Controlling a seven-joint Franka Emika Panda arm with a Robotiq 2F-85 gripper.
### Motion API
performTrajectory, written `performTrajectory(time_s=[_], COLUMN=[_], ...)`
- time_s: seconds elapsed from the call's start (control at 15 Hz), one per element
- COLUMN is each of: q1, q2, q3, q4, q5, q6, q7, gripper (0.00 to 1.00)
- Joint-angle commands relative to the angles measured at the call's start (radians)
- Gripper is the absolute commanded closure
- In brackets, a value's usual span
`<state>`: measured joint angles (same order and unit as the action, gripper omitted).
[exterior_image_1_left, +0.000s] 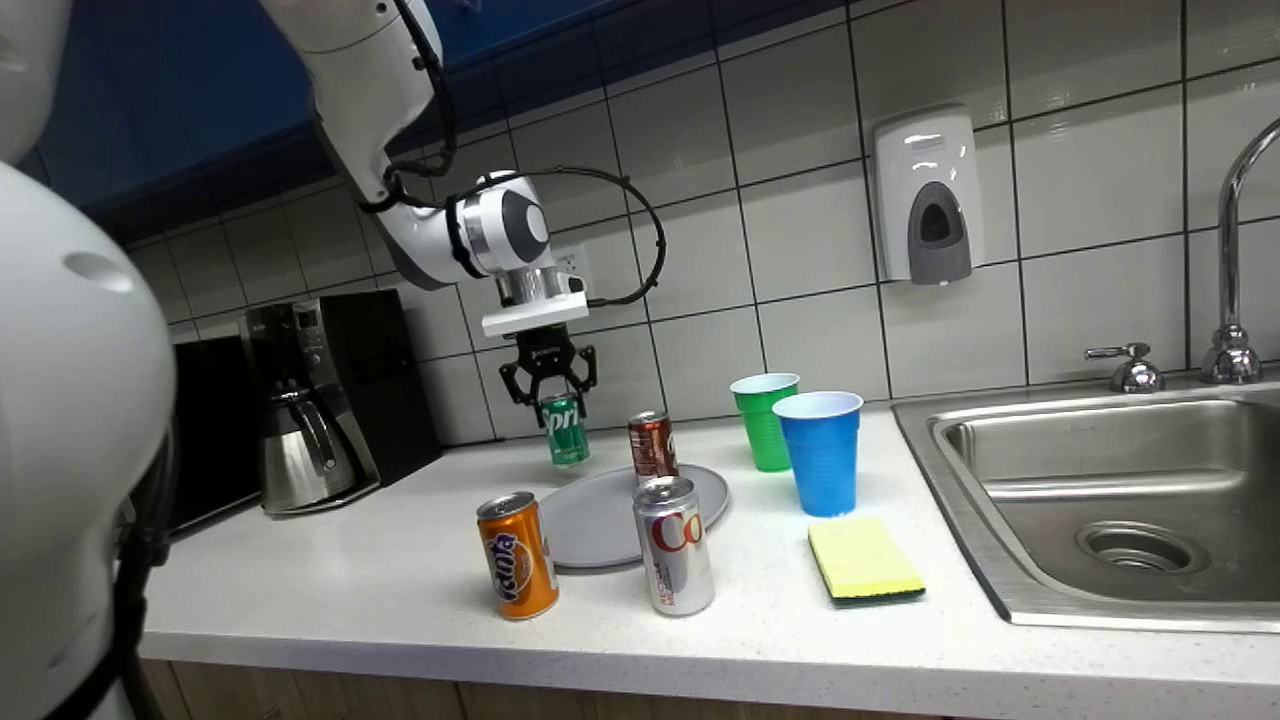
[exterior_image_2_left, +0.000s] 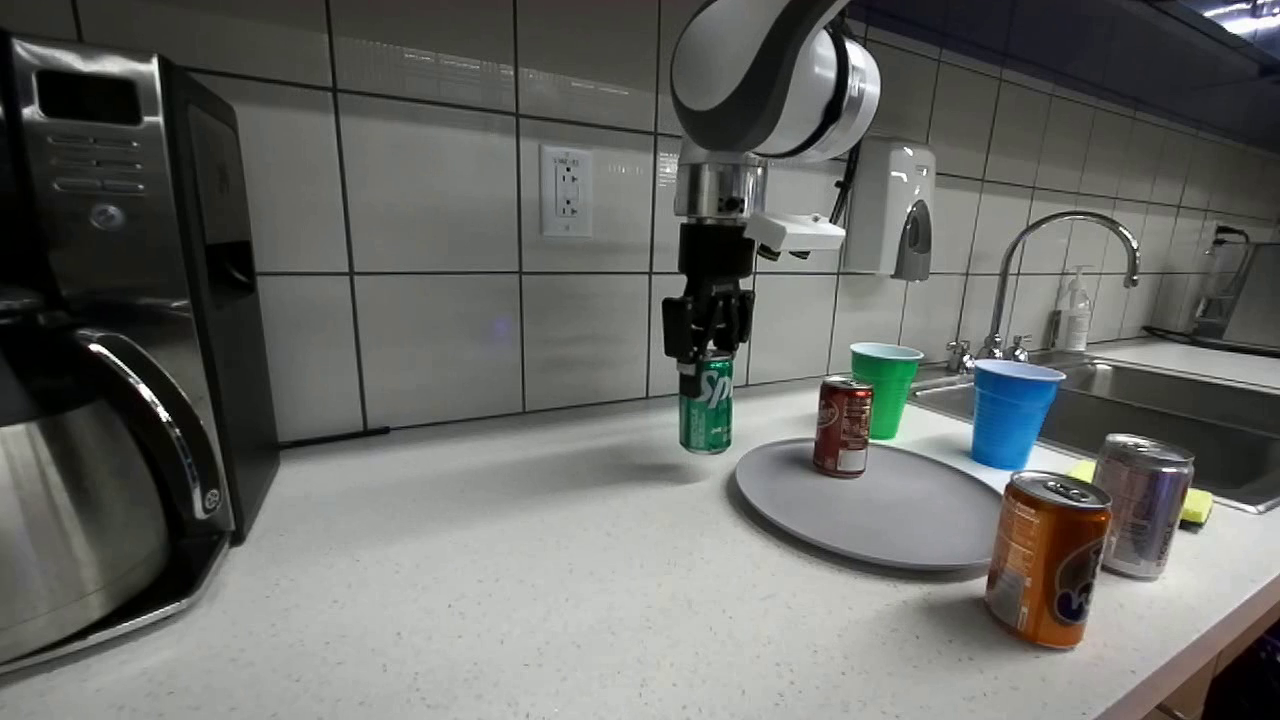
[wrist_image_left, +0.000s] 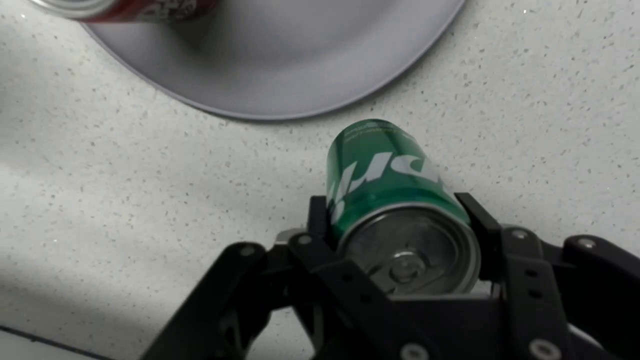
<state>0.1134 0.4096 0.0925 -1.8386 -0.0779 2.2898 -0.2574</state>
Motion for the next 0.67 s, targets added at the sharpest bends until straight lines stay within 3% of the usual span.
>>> performTrajectory(time_s=[0.0,0.6], q1=[-0.028,-0.068], q2=[-0.11,-0.199], q3=[0.015,0.006], q4=[-0.137,-0.286], q5=[0.003,0.021], q6=[0.039,0.073], q7=[-0.034,-0.077], gripper=[0.62,0.62])
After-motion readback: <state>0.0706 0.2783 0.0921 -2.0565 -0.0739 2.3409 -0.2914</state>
